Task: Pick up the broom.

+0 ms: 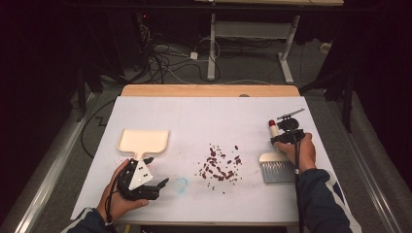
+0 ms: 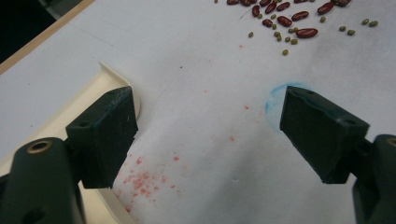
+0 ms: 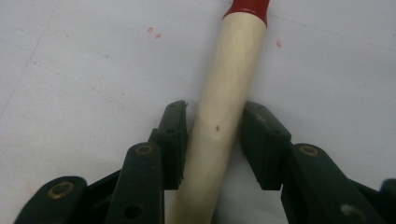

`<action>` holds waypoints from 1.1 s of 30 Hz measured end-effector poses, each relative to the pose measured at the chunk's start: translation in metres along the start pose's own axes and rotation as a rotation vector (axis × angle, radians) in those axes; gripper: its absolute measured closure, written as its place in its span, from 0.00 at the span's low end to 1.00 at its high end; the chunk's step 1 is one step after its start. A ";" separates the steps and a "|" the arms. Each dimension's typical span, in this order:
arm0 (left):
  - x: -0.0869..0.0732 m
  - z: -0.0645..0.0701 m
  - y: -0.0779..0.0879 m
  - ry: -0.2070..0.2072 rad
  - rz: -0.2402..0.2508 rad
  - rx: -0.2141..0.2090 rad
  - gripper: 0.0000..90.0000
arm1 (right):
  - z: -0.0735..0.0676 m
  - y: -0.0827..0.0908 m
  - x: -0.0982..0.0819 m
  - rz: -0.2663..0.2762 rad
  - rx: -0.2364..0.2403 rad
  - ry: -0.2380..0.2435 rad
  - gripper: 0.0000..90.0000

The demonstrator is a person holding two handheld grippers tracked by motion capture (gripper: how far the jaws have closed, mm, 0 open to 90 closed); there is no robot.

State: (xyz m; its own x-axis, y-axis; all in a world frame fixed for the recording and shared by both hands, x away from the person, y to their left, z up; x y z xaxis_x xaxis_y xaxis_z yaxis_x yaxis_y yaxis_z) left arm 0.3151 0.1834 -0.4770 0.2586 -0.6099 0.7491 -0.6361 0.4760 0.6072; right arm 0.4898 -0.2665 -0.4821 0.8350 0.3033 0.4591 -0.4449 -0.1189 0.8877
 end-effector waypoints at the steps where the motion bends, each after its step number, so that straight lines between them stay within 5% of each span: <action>1: 0.000 0.000 0.000 -0.002 -0.001 0.000 0.21 | -0.001 0.000 0.000 -0.003 -0.007 0.003 0.70; 9: -0.001 -0.001 -0.001 -0.003 -0.006 -0.002 0.21 | -0.003 0.000 0.001 0.023 0.001 0.035 0.79; 13: -0.001 -0.001 0.000 0.002 -0.005 0.004 0.21 | -0.001 0.006 -0.002 0.078 0.041 0.041 0.79; 23: 0.009 0.003 0.004 0.051 0.034 -0.014 0.21 | 0.002 0.062 -0.026 0.437 0.143 0.055 0.79; 33: 0.033 0.018 0.008 0.062 0.111 -0.065 0.21 | -0.005 0.098 -0.053 0.638 0.158 0.078 0.79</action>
State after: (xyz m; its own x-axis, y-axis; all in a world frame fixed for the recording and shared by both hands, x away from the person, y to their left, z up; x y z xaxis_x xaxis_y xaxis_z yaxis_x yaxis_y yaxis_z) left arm 0.3055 0.1558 -0.4518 0.2351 -0.5117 0.8264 -0.6152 0.5799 0.5341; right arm 0.4006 -0.2895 -0.4194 0.3947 0.1949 0.8979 -0.7867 -0.4332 0.4398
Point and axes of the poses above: each handheld gripper's, and its own axes: y roughly backward along the jaws, x roughly out of its top, z roughly to its right, the point moved 4 cm from there along -y, roughly forward along the jaws
